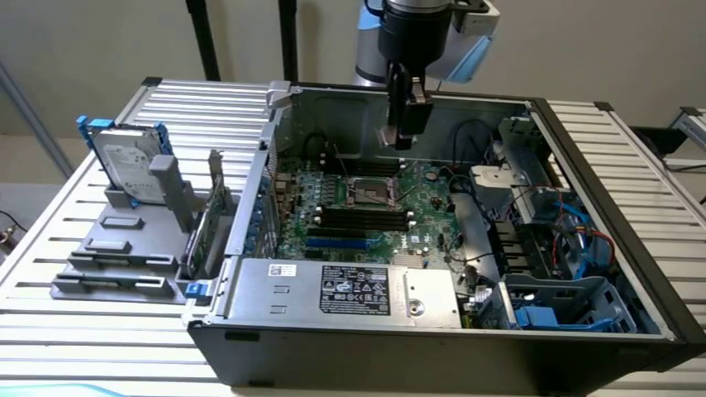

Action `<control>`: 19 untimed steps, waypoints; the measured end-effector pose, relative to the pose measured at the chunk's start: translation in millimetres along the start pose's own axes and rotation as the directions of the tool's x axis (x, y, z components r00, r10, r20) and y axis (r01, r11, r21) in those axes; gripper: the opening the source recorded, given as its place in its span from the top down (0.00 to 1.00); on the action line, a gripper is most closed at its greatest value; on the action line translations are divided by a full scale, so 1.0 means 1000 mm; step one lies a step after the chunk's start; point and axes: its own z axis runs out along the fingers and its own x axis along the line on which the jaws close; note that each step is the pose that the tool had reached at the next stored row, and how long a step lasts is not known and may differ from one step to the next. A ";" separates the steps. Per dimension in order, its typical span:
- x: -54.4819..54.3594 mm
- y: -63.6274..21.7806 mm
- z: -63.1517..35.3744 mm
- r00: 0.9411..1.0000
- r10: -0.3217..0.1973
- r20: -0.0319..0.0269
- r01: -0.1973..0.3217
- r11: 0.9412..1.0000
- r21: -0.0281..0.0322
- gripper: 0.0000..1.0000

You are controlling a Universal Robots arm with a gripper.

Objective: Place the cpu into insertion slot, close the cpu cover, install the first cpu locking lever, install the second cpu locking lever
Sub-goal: 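Place the cpu into insertion slot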

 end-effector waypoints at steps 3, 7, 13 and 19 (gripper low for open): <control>0.002 -0.0022 0.0020 1.000 0.010 0.000 -0.010 1.000 0.003 0.46; 0.005 -0.0048 0.0048 1.000 0.026 0.001 -0.026 1.000 0.007 0.46; 0.008 -0.0071 0.0089 0.999 0.054 0.002 -0.054 0.998 0.012 0.46; 0.011 -0.0084 0.0130 0.996 0.087 0.004 -0.087 0.996 0.017 0.46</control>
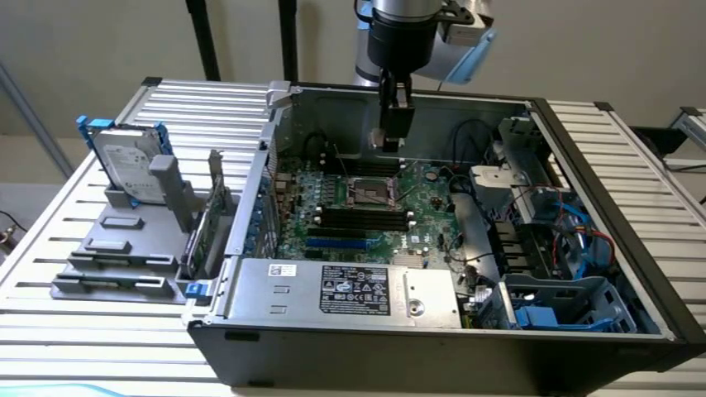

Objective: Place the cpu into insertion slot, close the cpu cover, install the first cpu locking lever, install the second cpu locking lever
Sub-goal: 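Place the cpu into insertion slot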

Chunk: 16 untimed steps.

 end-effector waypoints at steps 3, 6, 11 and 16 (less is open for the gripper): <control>0.002 -0.0007 0.0020 1.000 0.010 0.000 -0.010 1.000 0.003 0.46; 0.004 -0.0010 0.0034 1.000 0.014 -0.002 -0.014 1.000 0.010 0.46; 0.007 -0.0010 0.0051 1.000 0.016 -0.010 -0.016 1.000 0.021 0.46; 0.007 -0.0009 0.0096 1.000 0.021 -0.013 -0.020 0.999 0.029 0.46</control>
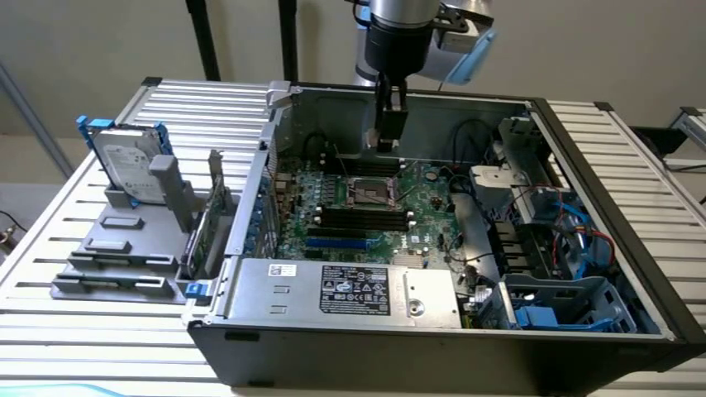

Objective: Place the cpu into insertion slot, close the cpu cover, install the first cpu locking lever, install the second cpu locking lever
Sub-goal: 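Place the cpu into insertion slot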

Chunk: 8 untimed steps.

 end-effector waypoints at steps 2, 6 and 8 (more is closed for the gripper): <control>0.000 0.0002 0.0031 1.000 0.000 -0.002 0.000 1.000 0.000 0.46; 0.000 0.0002 0.0101 1.000 0.000 -0.007 0.000 1.000 0.000 0.46; -0.001 0.0001 0.0139 1.000 0.000 -0.007 0.000 1.000 0.000 0.46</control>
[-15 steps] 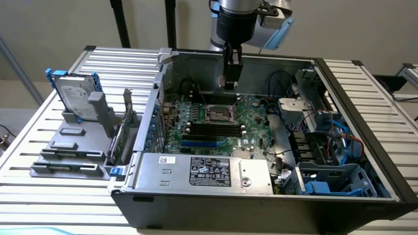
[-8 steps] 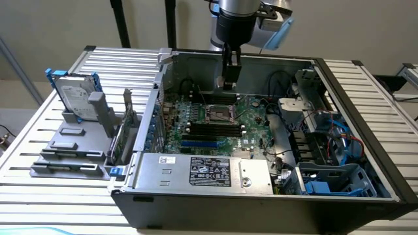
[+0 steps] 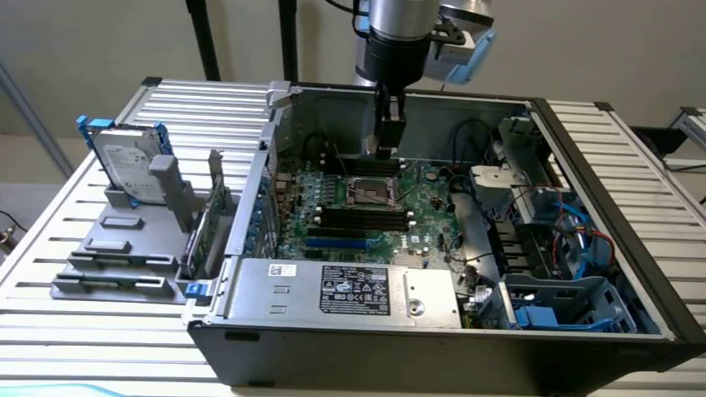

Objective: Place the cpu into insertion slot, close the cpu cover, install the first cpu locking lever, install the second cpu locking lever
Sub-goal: 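Place the cpu into insertion slot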

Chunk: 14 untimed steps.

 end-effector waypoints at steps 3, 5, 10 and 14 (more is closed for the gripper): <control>0.000 0.0000 0.0054 1.000 0.000 0.000 0.000 1.000 0.000 0.46; 0.000 0.0000 0.0090 1.000 0.000 0.000 0.000 1.000 0.000 0.46; 0.002 0.0002 0.0182 1.000 0.000 0.000 0.000 1.000 0.000 0.46; 0.005 0.0011 0.0257 1.000 0.000 0.000 0.000 1.000 0.000 0.46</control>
